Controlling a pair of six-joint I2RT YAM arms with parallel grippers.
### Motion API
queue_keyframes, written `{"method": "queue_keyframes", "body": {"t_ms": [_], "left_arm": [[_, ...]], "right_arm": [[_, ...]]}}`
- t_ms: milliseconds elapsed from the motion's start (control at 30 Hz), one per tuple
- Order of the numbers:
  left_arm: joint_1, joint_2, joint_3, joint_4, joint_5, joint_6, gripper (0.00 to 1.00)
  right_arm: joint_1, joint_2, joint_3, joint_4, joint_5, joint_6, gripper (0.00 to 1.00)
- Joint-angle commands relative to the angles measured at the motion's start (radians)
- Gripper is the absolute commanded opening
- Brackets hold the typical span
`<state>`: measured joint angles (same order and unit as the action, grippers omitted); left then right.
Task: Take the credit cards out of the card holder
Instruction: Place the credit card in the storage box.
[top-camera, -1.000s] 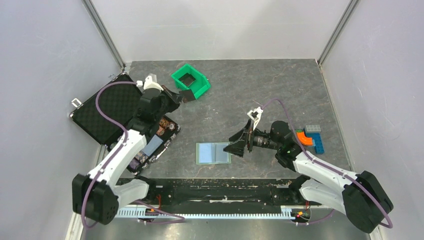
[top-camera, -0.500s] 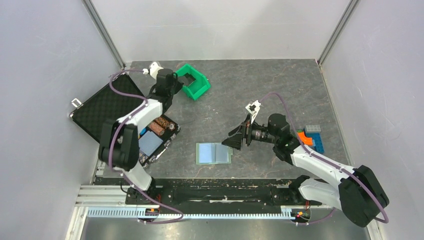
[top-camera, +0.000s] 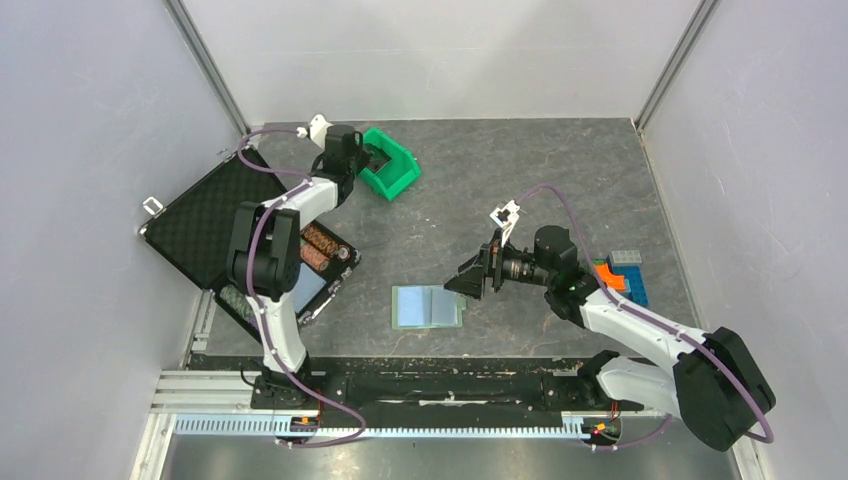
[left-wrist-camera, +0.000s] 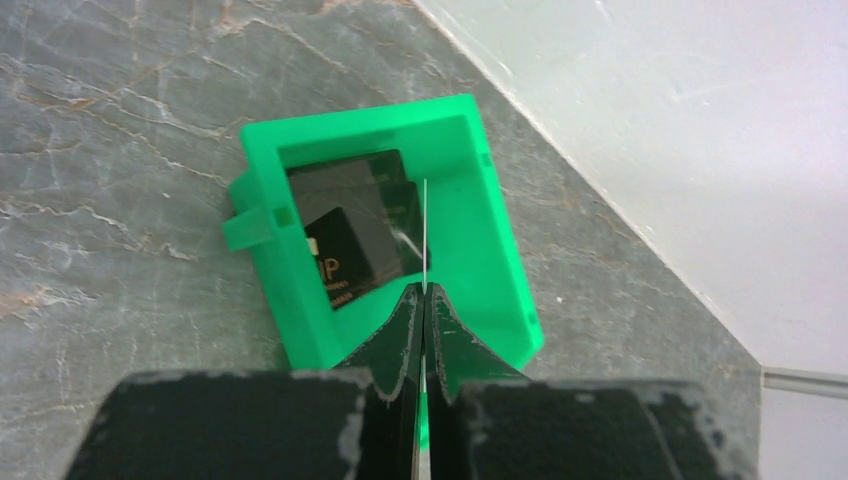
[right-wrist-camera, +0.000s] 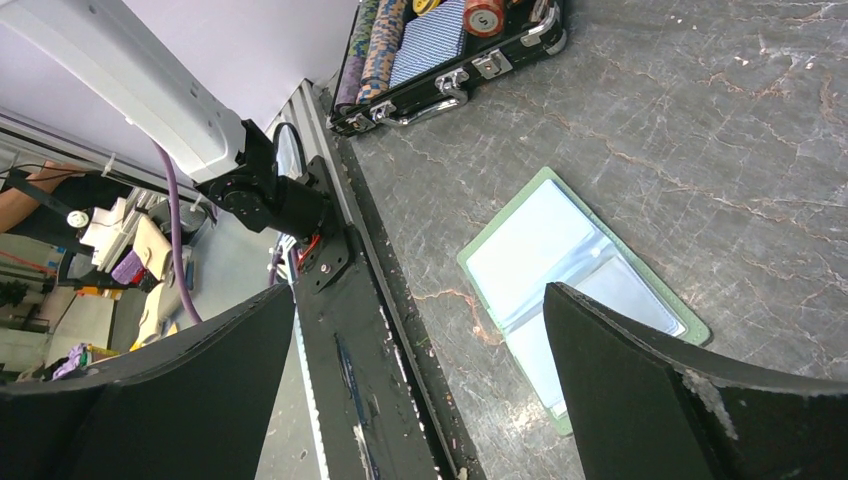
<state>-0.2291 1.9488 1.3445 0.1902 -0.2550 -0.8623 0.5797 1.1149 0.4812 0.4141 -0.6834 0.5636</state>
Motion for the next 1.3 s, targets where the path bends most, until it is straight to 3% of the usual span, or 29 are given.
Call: {"method": "queue_keyframes", "body": {"t_ms": [0,467,833,1033,1267], "left_arm": [[0.024,0.055,0.063,0.044,-0.004,0.015,0.02],[0.036,0.162,0.153,0.060,0.013,0.090,0.06],[0.036,0.134,0.188,0.024,-0.029,0.166,0.32],[0.036,0.098,0.225,-0.020,-0.038,0.199,0.35],[0.035,0.035,0.245,-0.087,-0.040,0.259,0.48]], "right_arm": [[-0.005,0.014,0.038,0.018,-0.007,-0.013,0.98],[-0.012,0.036,0.031,0.015,0.004,-0.011,0.98],[-0.021,0.035,0.037,-0.009,0.012,-0.003,0.98],[-0.025,0.036,0.039,-0.038,0.015,0.001,0.98],[-0.029,0.020,0.050,-0.109,0.037,-0.035,0.98]]}}
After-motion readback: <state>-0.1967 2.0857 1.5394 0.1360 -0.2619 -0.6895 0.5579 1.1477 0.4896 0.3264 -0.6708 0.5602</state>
